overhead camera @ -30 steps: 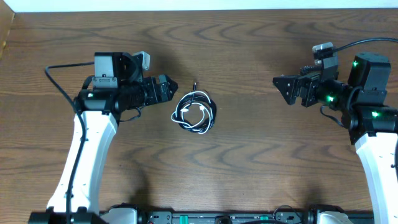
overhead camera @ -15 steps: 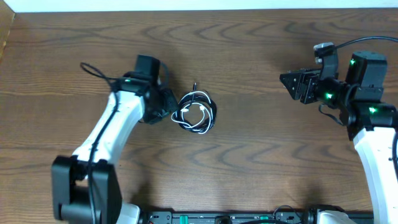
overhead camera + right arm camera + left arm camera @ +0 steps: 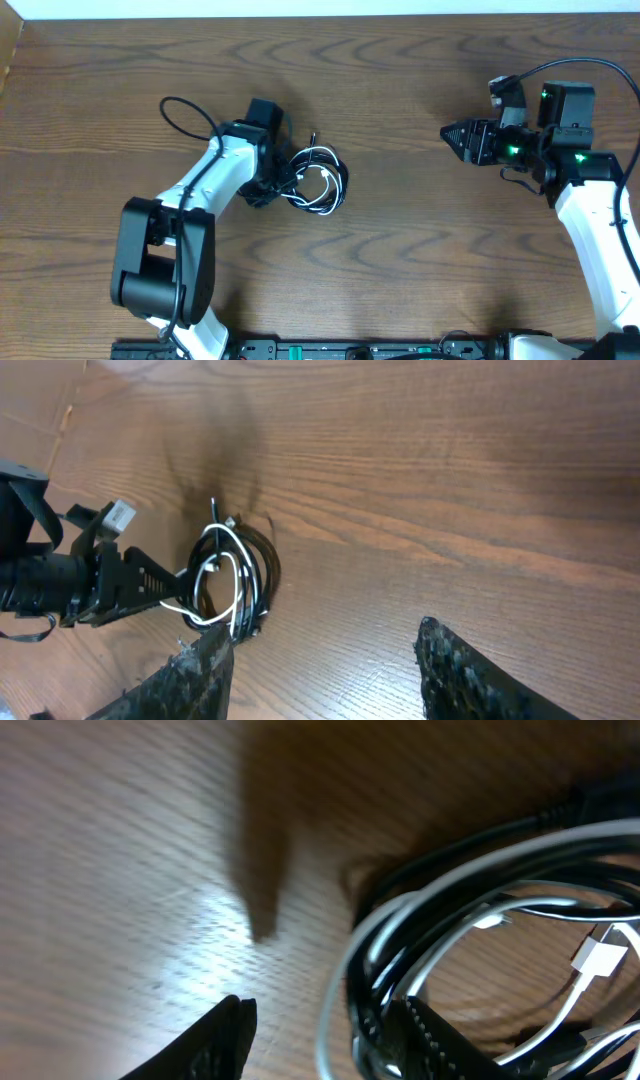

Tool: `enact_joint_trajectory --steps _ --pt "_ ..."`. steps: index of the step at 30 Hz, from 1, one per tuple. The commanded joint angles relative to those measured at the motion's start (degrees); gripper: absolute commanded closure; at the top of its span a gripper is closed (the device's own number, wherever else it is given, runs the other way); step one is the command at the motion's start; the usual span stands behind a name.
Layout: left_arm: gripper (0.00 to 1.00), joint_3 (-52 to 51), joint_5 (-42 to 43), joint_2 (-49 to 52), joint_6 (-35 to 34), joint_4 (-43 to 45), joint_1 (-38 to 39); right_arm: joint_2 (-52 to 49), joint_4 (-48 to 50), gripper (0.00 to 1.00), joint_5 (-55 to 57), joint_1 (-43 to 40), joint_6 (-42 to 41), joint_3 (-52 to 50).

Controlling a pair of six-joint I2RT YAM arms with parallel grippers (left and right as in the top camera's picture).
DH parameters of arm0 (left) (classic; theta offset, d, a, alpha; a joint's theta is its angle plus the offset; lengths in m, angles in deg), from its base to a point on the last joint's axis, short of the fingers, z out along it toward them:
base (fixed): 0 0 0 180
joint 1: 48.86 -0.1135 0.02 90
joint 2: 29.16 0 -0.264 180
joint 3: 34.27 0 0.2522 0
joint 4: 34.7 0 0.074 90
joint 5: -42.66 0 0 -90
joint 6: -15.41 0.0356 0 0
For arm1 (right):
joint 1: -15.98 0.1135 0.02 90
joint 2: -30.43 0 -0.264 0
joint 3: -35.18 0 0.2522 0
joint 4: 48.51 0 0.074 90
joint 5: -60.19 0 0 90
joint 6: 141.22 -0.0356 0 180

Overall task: Untangle cables
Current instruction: 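Grasp the cable bundle with the left gripper and lift it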

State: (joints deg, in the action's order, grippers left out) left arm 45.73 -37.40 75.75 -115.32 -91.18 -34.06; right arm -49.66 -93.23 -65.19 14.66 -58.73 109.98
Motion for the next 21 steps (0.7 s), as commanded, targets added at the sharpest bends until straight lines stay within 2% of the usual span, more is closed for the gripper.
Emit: enact_joint_trajectory --steps 1,3,8,9,10,11,13,15,21 --pt "0.52 0.7 -1.2 1.6 -0.8 1.7 1.2 -0.2 -0.1 0.44 0.5 0.8 -0.8 1.1" --pt "0.52 0.6 -1.7 2.2 -1.0 1.9 1.1 -0.2 -0.1 0.44 0.5 0.9 -0.8 1.1" --pt "0.64 -0.5 -3.0 2.6 -1.0 2.1 1.1 -0.2 -0.1 0.43 0.8 0.9 -0.8 1.1" --pt "0.71 -0.5 -3.7 2.6 -1.0 2.1 1.1 -0.2 -0.1 0.44 1.0 0.9 -0.8 1.1" --pt "0.92 -0.5 -4.2 2.6 -1.0 2.3 1.1 -0.2 -0.1 0.43 1.0 0.9 -0.8 1.1" --pt "0.93 -0.5 -3.8 2.6 -0.3 3.3 1.1 -0.2 -0.1 0.43 1.0 0.9 -0.8 1.1" --pt "0.93 -0.2 -0.1 1.9 5.3 5.0 1.1 -0.2 -0.1 0.43 1.0 0.9 -0.8 1.1" --pt "0.93 0.8 6.3 -0.6 10.0 7.1 1.1 -0.2 -0.1 0.43 0.9 1.0 -0.8 1.1" --pt "0.93 1.0 20.5 -10.7 17.2 18.6 1.1 -0.2 0.3 0.46 0.7 2.0 -4.3 1.1"
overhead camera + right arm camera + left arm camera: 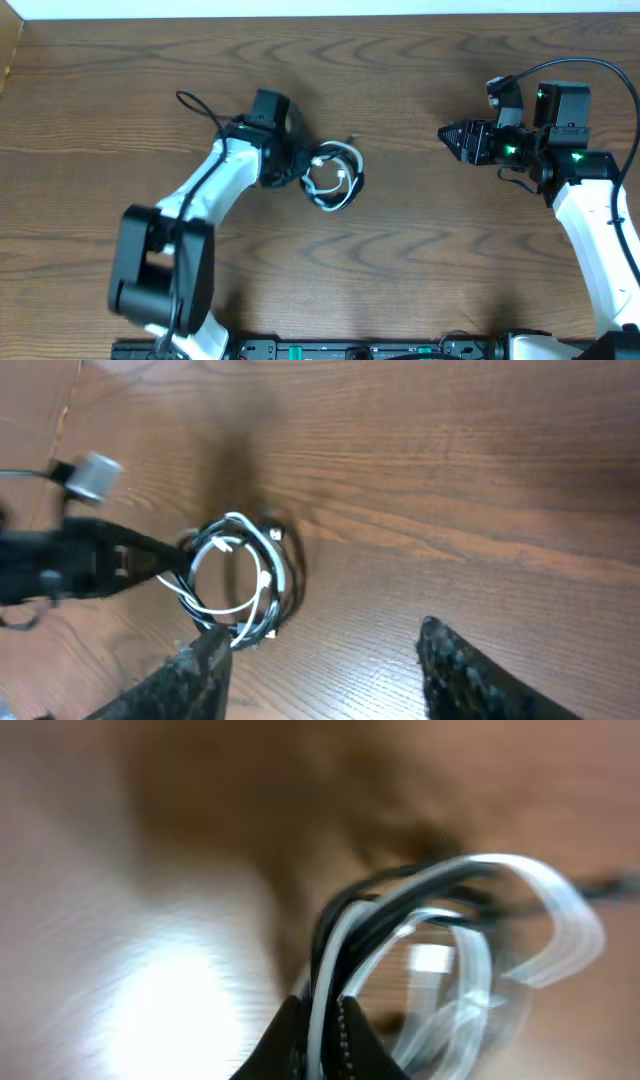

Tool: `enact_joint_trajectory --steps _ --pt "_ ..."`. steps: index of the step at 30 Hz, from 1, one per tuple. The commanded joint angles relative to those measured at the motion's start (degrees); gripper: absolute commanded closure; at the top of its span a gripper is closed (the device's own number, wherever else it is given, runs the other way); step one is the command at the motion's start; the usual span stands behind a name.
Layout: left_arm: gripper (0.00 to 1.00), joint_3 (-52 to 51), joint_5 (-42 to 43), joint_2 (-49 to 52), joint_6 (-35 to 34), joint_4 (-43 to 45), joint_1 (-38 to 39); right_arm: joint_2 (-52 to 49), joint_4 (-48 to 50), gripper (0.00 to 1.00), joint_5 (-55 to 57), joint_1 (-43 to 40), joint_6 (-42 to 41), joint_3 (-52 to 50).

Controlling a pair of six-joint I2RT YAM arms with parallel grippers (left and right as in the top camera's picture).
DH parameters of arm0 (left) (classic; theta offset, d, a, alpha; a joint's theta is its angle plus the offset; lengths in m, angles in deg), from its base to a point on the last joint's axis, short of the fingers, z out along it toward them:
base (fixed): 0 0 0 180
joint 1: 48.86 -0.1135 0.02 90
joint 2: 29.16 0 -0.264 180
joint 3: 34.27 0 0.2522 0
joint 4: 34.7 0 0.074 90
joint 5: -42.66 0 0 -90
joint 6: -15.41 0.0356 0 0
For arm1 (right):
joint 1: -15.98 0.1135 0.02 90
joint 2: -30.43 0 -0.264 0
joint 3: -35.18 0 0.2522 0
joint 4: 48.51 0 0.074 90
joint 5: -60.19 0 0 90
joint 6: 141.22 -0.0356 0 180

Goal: Untangle cables

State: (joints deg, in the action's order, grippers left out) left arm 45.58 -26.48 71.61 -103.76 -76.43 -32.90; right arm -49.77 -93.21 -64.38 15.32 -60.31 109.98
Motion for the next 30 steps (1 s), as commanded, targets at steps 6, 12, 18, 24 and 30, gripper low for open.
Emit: enact_joint_trajectory --steps 6,12,18,24,30 --pt "0.93 1.2 16.8 -9.5 5.6 11.8 0.0 -0.1 3.8 0.46 -0.5 4.9 -4.2 1.1" --pt "0.92 1.2 31.0 -9.0 5.4 15.8 0.0 -0.8 6.6 0.50 1.1 9.6 -9.1 1.1" --pt "0.93 1.2 34.2 -9.0 0.9 18.8 0.0 -3.6 8.4 0.49 2.9 11.5 -16.8 1.1" --pt "0.93 1.2 34.6 -9.0 -2.1 20.0 0.0 -8.3 9.4 0.49 2.9 13.7 -19.6 1.1" --pt "0.92 1.2 34.6 -9.0 -8.1 24.0 0.0 -12.6 14.3 0.49 3.5 16.9 -21.4 1.1"
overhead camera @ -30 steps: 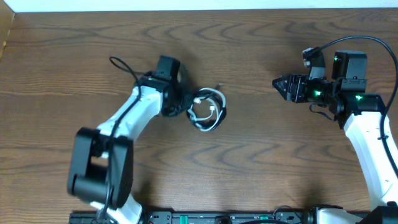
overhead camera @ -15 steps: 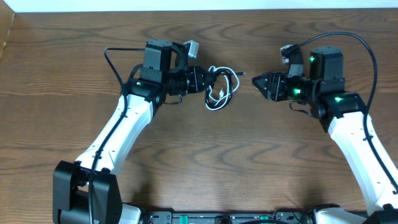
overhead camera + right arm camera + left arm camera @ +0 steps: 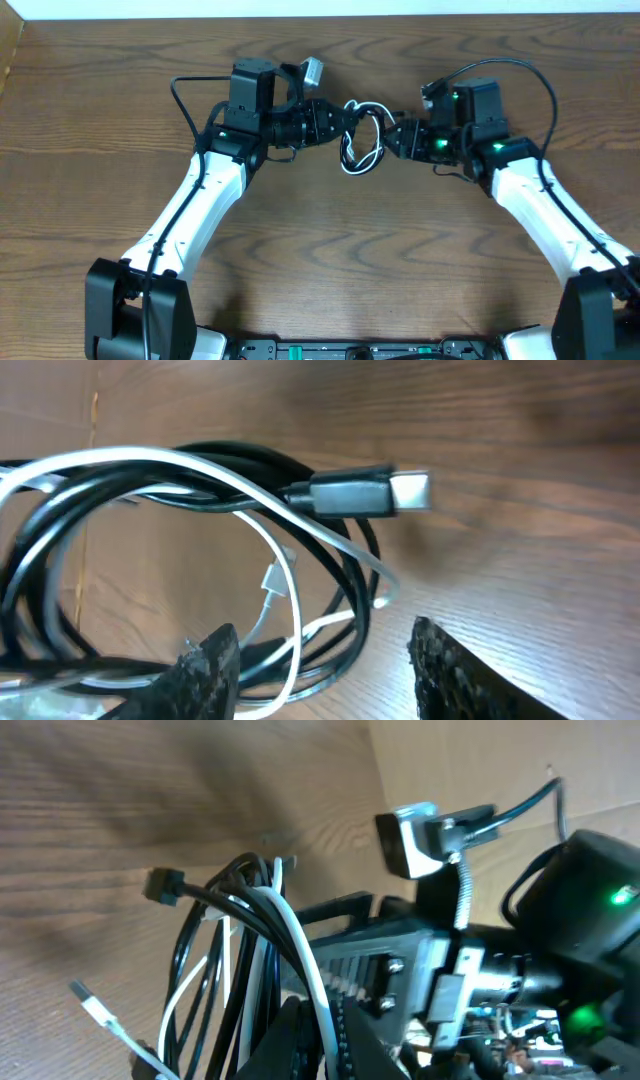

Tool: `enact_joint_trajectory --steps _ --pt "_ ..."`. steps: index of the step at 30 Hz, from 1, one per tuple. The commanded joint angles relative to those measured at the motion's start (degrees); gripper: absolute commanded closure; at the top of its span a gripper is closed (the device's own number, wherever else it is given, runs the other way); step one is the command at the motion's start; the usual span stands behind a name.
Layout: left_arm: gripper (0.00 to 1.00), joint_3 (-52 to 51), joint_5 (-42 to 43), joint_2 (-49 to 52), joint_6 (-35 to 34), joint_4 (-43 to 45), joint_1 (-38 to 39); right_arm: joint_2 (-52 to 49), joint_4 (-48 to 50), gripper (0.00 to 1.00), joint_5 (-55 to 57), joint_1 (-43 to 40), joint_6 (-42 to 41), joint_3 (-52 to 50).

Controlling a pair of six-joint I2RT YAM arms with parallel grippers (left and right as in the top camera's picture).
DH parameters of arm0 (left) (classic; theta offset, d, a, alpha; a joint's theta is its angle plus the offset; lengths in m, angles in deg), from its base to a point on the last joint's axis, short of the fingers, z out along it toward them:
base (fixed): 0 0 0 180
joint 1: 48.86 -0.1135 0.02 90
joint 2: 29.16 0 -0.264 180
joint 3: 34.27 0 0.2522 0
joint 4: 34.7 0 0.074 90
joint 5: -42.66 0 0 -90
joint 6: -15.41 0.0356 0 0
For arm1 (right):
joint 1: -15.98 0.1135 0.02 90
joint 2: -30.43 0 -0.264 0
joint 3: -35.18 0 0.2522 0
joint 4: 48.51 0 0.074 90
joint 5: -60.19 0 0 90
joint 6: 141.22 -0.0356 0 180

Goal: Untangle cables

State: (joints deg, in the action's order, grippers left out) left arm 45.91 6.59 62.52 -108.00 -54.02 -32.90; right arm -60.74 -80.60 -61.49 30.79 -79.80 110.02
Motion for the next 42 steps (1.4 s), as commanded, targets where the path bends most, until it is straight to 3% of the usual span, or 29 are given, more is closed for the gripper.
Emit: enact_joint_trajectory --steps 1,5,11,14,23,27,30,34,37,38,40,42 --pt "0.93 0.9 1.6 0.1 -5.8 2.9 0.0 -2.4 2.3 0.49 2.5 2.0 -3.4 1.0" --pt "0.92 0.9 1.6 0.1 -9.2 5.1 0.0 -7.0 4.8 0.47 11.8 3.3 -9.6 1.0" --pt "0.93 0.9 4.6 0.0 -11.8 11.1 -0.2 -12.9 3.9 0.47 15.7 2.8 -11.9 1.0" --pt "0.92 0.9 4.6 0.0 -15.2 16.3 -1.4 -13.7 -1.7 0.55 18.9 0.7 -11.4 1.0" --pt "0.92 0.9 4.6 0.0 -13.6 18.1 -6.7 -13.7 -9.6 0.69 19.7 -3.2 -3.3 1.0" --pt "0.92 0.9 -1.5 0.0 -4.3 6.6 -6.7 -13.5 -9.8 0.76 15.1 -3.1 1.0 1.4" --pt "0.92 0.8 -14.3 0.0 1.9 -6.6 -5.3 -11.3 -10.0 0.84 11.1 -3.1 2.4 1.7" --pt "0.89 0.8 -24.1 0.0 6.0 -13.4 -4.3 -7.2 -10.0 0.89 6.4 -3.1 3.0 1.8" --pt "0.83 0.8 -26.8 0.0 7.7 -16.0 -4.3 -3.5 -10.2 0.80 6.6 -3.1 2.3 1.8" --pt "0.73 0.8 -26.8 0.0 8.5 -16.8 -4.2 -2.6 -10.3 0.72 7.9 -3.1 1.2 1.8" --pt "0.62 0.8 -26.8 0.0 11.3 -18.3 -3.6 -2.0 -10.3 0.66 10.1 -3.3 -0.9 1.8" --pt "0.56 0.8 -29.5 0.0 15.1 -20.0 -2.4 -2.1 -10.4 0.62 10.8 -3.8 -2.9 1.8"
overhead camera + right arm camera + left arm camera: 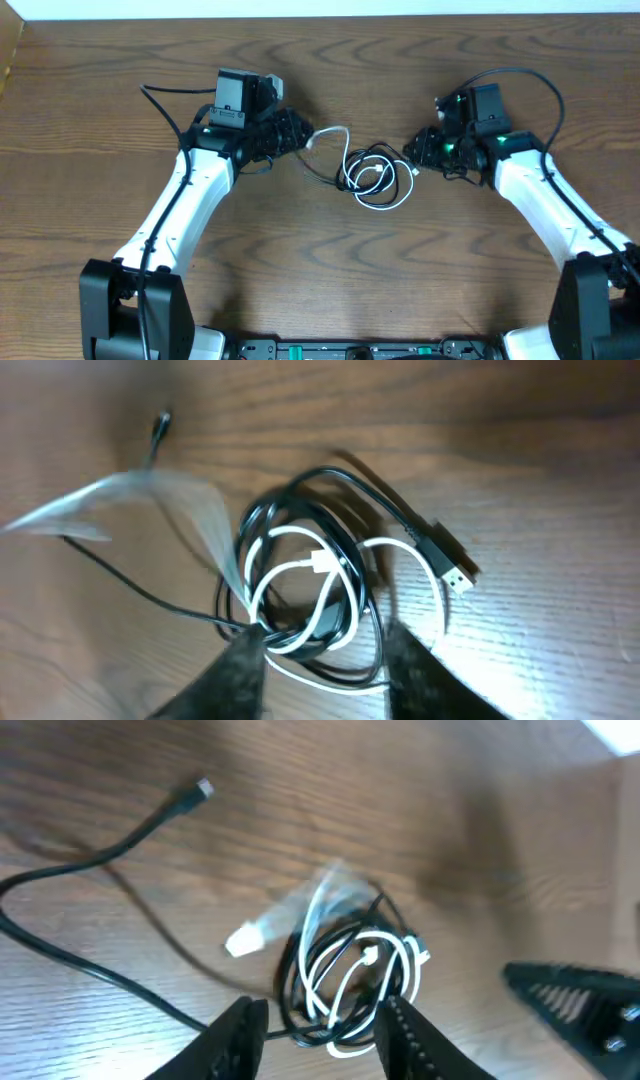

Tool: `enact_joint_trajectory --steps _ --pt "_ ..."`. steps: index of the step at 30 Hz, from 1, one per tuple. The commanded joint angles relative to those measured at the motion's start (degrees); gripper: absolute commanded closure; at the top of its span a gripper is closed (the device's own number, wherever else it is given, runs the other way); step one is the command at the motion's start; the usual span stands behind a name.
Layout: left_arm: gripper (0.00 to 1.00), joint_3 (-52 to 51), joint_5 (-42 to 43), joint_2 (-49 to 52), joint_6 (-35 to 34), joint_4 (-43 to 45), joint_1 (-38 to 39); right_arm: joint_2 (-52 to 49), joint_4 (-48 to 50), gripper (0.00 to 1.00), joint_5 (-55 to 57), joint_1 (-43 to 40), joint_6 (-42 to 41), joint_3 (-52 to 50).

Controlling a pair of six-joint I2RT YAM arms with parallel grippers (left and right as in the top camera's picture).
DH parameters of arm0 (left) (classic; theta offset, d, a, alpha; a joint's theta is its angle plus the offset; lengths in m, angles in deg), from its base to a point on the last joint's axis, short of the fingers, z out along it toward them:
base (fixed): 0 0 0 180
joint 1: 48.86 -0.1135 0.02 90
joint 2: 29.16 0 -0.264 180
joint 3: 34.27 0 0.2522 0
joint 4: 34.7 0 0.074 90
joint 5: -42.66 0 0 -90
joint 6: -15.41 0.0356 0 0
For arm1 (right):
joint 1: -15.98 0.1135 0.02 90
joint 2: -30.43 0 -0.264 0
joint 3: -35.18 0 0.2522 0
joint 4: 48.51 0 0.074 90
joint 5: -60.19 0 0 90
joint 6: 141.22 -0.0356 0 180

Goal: Untangle cables

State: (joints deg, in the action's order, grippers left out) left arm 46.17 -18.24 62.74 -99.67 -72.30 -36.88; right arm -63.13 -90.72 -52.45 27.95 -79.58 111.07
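Observation:
The cable bundle (pixel 375 180), black and white loops wound together, lies on the table between my two grippers. The left wrist view shows the bundle (pixel 350 982) just past my open left gripper (pixel 318 1042), whose jaws hold nothing. From it a thin black strand runs off left to a small plug (pixel 200 788), and a white connector (pixel 248 936) is blurred. My right gripper (pixel 325 680) is open too, over the bundle (pixel 305 600), with a USB plug (pixel 455 575) sticking out right. Overhead, the left gripper (pixel 302 132) and right gripper (pixel 412 153) flank the bundle.
The wooden table (pixel 320 290) ends at a white strip along the back. A cardboard edge (pixel 10 50) stands at the far left corner. Each arm's own black lead loops behind its wrist.
My left gripper was shut on the bundle, holding it up at the back centre beside the right gripper. Now both are open and further apart, and the bundle lies on the table, looser.
The bundle first lay left of centre with my left gripper open at it and the right arm far off right. The left gripper then shut on it and held it at the back centre, the right gripper close by. Now it lies mid-table, a black strand trailing left.

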Motion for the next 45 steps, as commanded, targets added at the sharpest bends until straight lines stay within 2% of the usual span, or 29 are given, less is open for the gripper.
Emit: enact_joint_trajectory --steps 1,3,6,9,13,19,31,33,35,38,42,45 --pt "0.55 0.6 -6.8 -0.2 7.5 -2.5 2.0 0.3 -0.4 0.61 1.7 -1.1 -3.1 0.8" --pt "0.47 0.6 -8.8 -0.2 11.5 -3.6 2.9 0.3 -1.0 0.57 1.7 -1.9 -3.1 0.8" --pt "0.47 0.6 -8.6 -0.1 19.9 -5.5 6.0 0.3 -1.8 0.56 1.7 -3.8 -2.7 0.8" --pt "0.47 0.6 -8.7 1.4 24.6 -5.6 11.6 0.3 -2.5 0.56 1.6 -6.0 -1.7 0.8" --pt "0.47 0.6 -10.4 7.7 25.5 -1.0 17.9 0.3 -4.0 0.55 1.5 -8.3 0.9 0.8" --pt "0.53 0.6 -12.2 15.8 24.8 10.1 21.2 0.3 -5.9 0.55 1.5 -8.6 2.8 0.8" --pt "0.62 0.6 -16.3 19.3 24.2 10.0 22.1 0.3 -6.7 0.49 1.5 -8.5 3.8 0.8" --pt "0.65 0.6 -12.8 19.1 24.5 10.5 22.1 0.3 -6.7 0.46 1.5 -8.5 3.9 0.8" --pt "0.66 0.7 -3.1 18.7 27.0 11.4 21.8 0.3 -6.7 0.43 1.5 -8.5 4.6 0.8" --pt "0.65 1.0 4.7 18.6 27.2 12.9 21.4 0.3 -6.7 0.41 1.5 -8.5 4.9 0.8" --pt "0.65 1.0 4.7 18.6 31.6 10.2 21.7 0.3 -7.0 0.40 1.5 -8.5 4.9 0.8" --pt "0.65 0.9 1.9 18.6 31.9 9.5 21.7 0.3 -7.0 0.40 1.5 -8.5 4.9 0.8"
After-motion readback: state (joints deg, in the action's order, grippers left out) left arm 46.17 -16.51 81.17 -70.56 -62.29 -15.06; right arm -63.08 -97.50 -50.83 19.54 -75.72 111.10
